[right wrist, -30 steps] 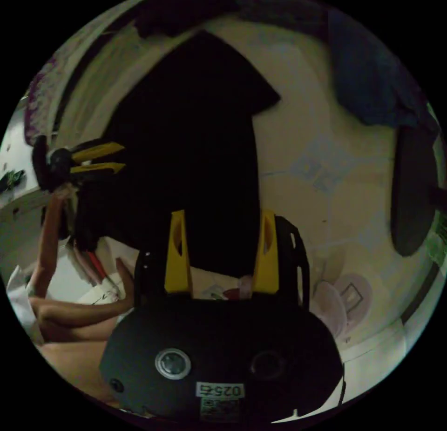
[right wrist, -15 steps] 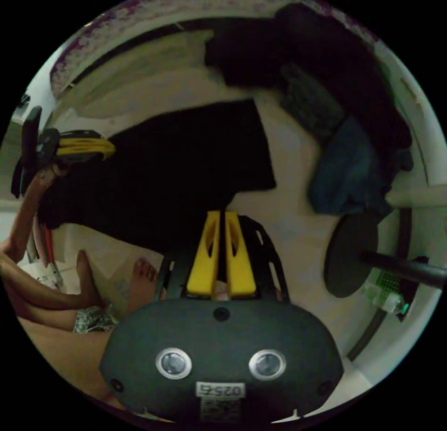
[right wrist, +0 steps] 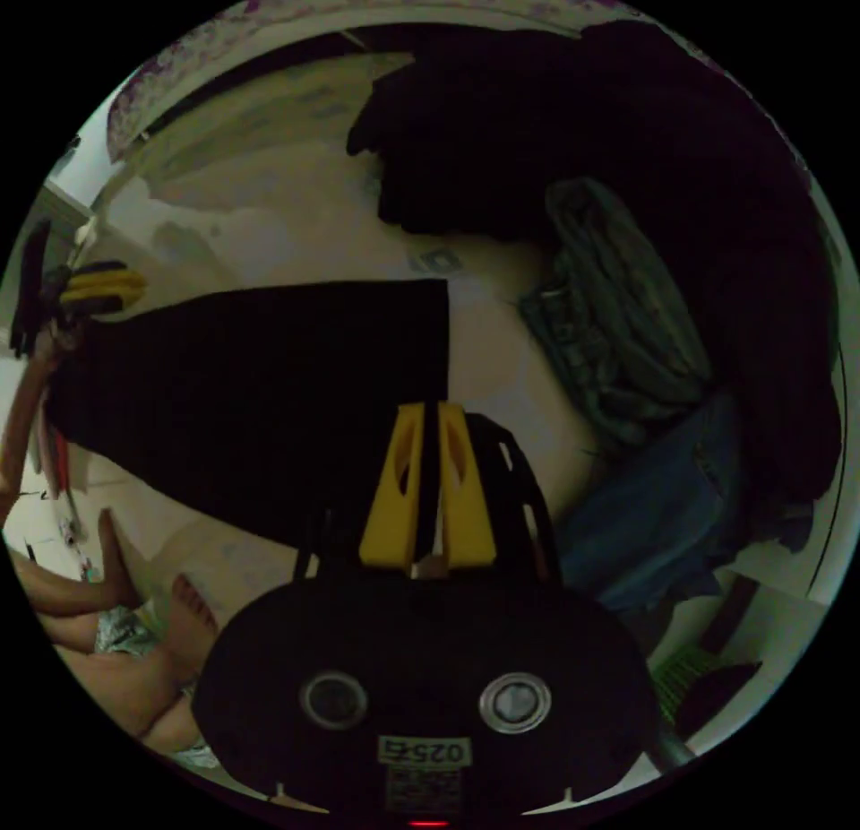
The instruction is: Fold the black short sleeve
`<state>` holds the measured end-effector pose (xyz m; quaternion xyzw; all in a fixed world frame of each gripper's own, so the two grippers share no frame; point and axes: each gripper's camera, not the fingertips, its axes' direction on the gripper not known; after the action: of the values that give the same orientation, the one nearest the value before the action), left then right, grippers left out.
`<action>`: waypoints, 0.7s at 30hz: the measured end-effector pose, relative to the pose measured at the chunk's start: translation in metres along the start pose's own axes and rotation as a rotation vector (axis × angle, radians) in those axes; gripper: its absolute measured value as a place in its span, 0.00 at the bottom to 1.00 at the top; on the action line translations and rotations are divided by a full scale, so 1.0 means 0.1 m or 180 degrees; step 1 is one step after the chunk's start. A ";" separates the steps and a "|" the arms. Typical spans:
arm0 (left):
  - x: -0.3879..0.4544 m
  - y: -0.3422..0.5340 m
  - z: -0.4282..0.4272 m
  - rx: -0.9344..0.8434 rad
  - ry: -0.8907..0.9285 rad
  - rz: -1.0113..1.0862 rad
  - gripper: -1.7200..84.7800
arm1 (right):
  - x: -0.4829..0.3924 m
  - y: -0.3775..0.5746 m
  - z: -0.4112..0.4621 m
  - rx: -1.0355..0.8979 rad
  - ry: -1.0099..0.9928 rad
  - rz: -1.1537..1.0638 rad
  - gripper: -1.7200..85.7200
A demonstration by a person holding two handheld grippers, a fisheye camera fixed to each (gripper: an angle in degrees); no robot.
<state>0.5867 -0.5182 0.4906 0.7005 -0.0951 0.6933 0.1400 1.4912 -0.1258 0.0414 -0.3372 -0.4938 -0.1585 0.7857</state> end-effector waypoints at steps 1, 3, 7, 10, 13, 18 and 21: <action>0.16 0.26 -0.25 0.0045 -0.0088 0.0111 0.04 | 0.06 0.03 -0.18 0.0200 -0.0298 0.0074 0.11; 0.38 0.68 -0.57 0.0077 -0.0319 0.0077 0.05 | 0.18 0.04 -0.27 0.0257 -0.0739 0.0126 0.14; 0.53 1.65 -1.13 0.0063 -0.0973 -0.0507 0.04 | 0.42 -0.11 0.12 -0.0128 -0.0698 0.0435 0.16; 0.38 2.23 -1.50 0.0022 -0.1164 -0.1196 0.03 | 0.44 -0.20 0.29 0.0045 -0.0924 0.0725 0.14; 0.26 2.68 -1.84 0.0153 -0.1190 -0.1768 0.03 | 0.15 -0.28 0.38 0.0188 -0.0432 0.0717 0.11; 0.40 2.95 -2.17 0.0407 -0.1212 -0.1952 0.01 | -0.40 -0.59 0.48 -0.0058 0.0528 -0.0045 0.02; 0.61 2.79 -2.51 0.0283 -0.1245 -0.1832 0.00 | -0.41 -0.62 0.27 -0.0317 0.0892 -0.0257 0.01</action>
<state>0.2599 -0.6954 0.5694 0.8236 0.1115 0.4815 0.2782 1.4177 -0.1559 0.0357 -0.3301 -0.3840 -0.2598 0.8222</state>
